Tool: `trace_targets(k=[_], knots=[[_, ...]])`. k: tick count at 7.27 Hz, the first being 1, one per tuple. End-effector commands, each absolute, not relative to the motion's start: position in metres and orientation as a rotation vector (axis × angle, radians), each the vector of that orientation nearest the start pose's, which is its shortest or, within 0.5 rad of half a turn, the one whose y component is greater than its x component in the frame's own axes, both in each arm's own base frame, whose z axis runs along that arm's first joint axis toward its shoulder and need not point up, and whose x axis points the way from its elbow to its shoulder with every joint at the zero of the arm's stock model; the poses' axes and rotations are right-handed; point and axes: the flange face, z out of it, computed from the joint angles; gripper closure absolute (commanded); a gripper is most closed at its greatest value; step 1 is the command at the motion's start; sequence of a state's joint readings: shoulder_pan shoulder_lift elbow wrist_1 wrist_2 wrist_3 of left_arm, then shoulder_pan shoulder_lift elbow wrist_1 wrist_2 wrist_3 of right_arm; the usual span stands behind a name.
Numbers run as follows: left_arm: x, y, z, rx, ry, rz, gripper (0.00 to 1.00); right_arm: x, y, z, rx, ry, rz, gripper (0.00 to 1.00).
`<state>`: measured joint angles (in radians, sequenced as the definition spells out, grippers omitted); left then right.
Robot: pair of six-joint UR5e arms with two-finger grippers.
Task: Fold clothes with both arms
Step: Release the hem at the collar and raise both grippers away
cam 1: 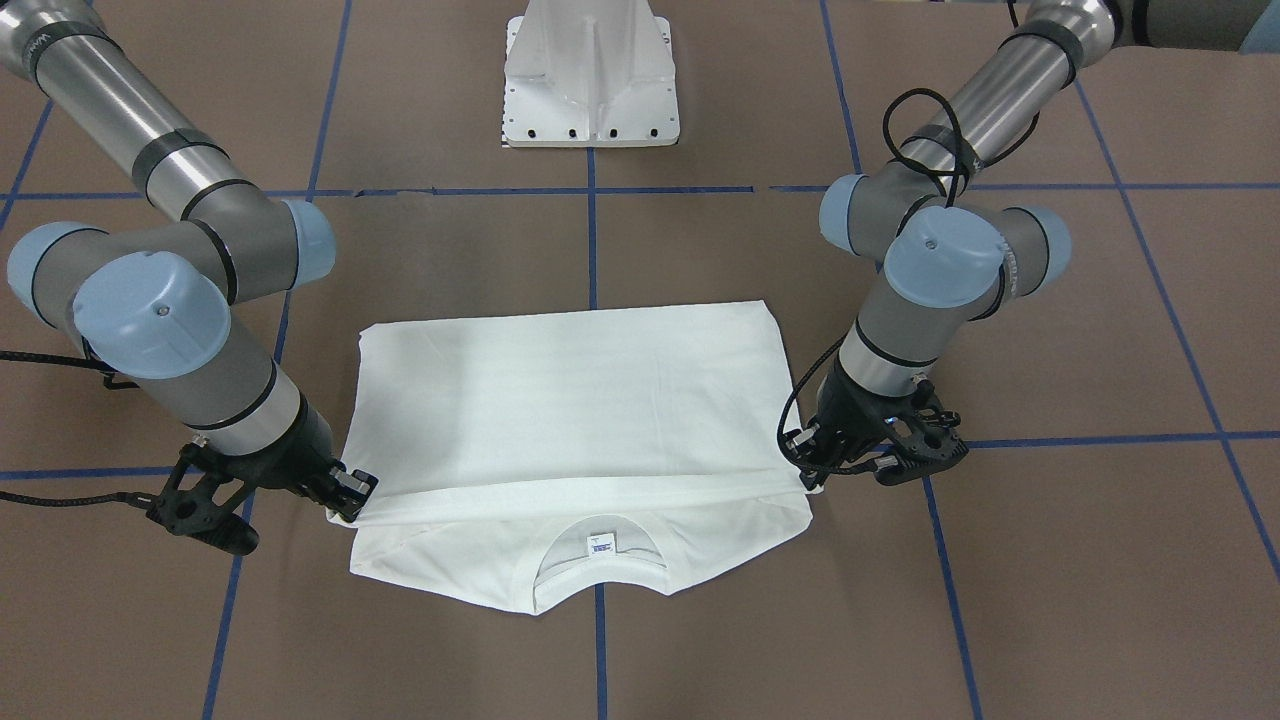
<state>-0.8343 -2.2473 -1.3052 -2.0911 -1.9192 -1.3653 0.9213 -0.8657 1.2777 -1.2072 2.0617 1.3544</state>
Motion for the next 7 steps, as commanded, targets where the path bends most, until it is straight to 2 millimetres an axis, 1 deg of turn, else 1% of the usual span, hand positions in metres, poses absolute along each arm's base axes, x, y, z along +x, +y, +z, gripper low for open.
trace_targets(k=[1,3,4,5,7], knots=[[0.435,-0.640,0.313,0.180,0.960,-0.428,1.00,-0.393,-0.673,0.322,0.016,-0.891,0.478,1.00],[0.435,-0.644,0.314,0.179,0.956,-0.432,1.00,-0.396,-0.678,0.323,0.014,-0.884,0.482,1.00],[0.438,-0.649,0.315,0.186,0.946,-0.439,1.00,-0.401,-0.685,0.326,0.011,-0.867,0.487,1.00],[0.440,-0.653,0.315,0.200,0.942,-0.447,1.00,-0.402,-0.687,0.323,0.011,-0.868,0.487,1.00],[0.441,-0.654,0.314,0.199,0.943,-0.447,1.00,-0.407,-0.684,0.319,0.012,-0.873,0.481,1.00]])
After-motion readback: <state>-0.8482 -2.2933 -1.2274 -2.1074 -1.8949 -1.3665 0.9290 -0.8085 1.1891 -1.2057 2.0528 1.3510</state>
